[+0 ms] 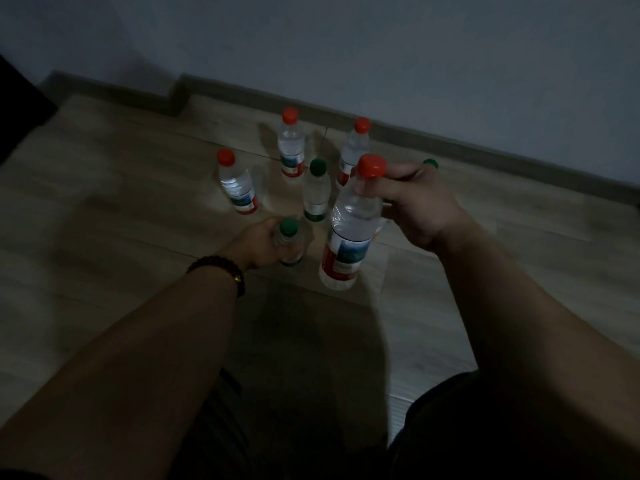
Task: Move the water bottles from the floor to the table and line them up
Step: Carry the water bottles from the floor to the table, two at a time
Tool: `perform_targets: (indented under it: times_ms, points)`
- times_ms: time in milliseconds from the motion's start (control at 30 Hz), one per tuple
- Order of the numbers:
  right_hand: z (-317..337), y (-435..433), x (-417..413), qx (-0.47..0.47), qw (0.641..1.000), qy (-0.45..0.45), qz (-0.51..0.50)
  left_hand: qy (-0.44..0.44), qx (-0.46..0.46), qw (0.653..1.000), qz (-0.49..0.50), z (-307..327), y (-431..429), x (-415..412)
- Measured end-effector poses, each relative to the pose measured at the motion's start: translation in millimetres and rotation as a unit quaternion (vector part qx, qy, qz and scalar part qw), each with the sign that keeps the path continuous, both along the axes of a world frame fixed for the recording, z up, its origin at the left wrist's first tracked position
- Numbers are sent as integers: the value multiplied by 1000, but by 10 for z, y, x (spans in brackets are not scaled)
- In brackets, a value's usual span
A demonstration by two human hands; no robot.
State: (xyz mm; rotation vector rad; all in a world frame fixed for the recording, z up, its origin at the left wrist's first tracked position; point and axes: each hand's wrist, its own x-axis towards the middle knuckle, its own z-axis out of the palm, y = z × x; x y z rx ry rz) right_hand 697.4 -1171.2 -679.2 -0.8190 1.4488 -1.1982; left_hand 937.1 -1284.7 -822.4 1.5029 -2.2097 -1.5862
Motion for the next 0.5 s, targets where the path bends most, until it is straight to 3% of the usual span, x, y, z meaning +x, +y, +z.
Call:
perform_targets:
  times_ms: [300,500]
  points:
    - [-7,-10,104,10,990,-125,-59,10,-12,1000,6,-58,50,-61]
    - [-60,11,105,47,990,-118,-66,20,-33,999,14,7,-1,-5]
